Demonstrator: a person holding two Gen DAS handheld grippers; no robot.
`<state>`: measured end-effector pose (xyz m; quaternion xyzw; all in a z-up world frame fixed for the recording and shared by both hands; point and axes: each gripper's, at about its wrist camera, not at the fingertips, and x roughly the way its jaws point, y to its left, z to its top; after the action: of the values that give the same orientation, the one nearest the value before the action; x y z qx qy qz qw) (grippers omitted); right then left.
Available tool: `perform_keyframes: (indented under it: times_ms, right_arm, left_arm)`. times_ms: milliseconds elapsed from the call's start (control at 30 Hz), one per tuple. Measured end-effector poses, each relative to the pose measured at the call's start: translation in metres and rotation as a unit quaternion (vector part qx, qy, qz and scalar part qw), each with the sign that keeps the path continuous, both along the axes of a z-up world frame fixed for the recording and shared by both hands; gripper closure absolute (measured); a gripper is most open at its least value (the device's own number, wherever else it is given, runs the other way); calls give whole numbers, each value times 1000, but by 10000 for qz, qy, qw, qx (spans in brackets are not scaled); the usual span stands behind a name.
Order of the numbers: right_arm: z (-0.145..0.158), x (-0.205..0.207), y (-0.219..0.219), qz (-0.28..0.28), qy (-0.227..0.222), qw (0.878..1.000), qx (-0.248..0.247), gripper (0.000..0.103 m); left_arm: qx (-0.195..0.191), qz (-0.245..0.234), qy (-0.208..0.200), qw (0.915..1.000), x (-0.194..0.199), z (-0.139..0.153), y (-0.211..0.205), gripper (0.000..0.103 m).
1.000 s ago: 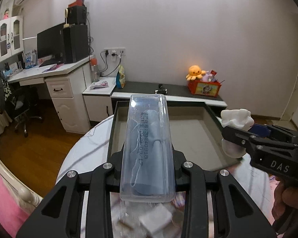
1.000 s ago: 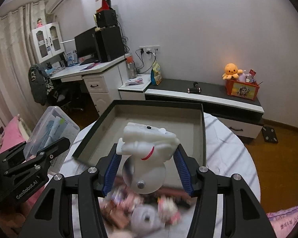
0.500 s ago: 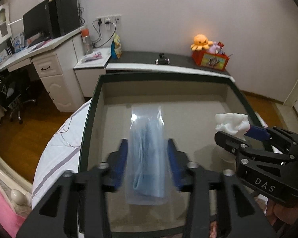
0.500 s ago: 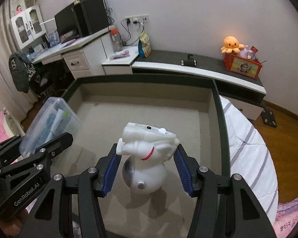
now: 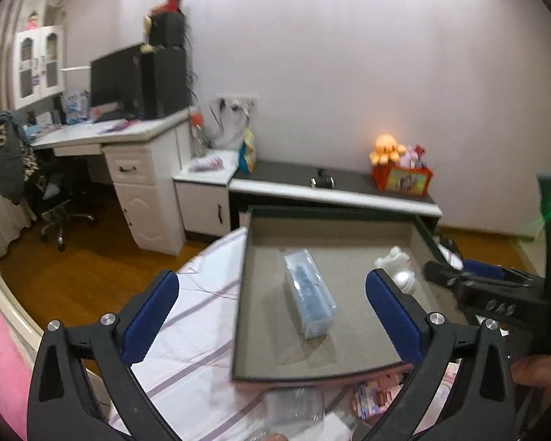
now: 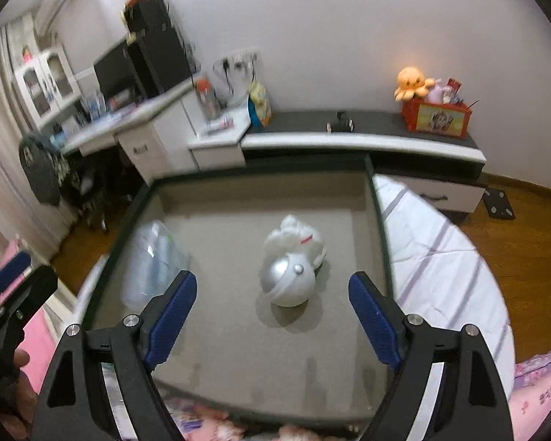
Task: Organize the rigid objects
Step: 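Carry the flossers case and cat figurine into the pink box and release both, then withdraw both tools from the box back toward the remaining items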
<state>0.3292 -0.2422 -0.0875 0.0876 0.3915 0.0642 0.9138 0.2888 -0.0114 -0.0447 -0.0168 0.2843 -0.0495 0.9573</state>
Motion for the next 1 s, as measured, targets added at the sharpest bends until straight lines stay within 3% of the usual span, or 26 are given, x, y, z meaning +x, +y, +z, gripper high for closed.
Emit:
perform_keyframes:
  times_ms: [167,400,700,1000]
  right_arm:
    - [45,-54,-1,-95,-649,9978,104,17]
    - [76,-128,3,-233,-1198,9925,7,17]
    - [75,-200,5,-520,-1515,9870,-109,17]
    - [63,-238,17,-335,-1447,9885,-264,17]
  left_arm:
    - [-27,252,-322,9992,-45,22,17,0]
    - [57,414,-574,9975,-100,35,17,0]
    - [186,492,-757,9957,-169,35,-1,0]
    - [275,398,-700,9964,-200,31,-8,0]
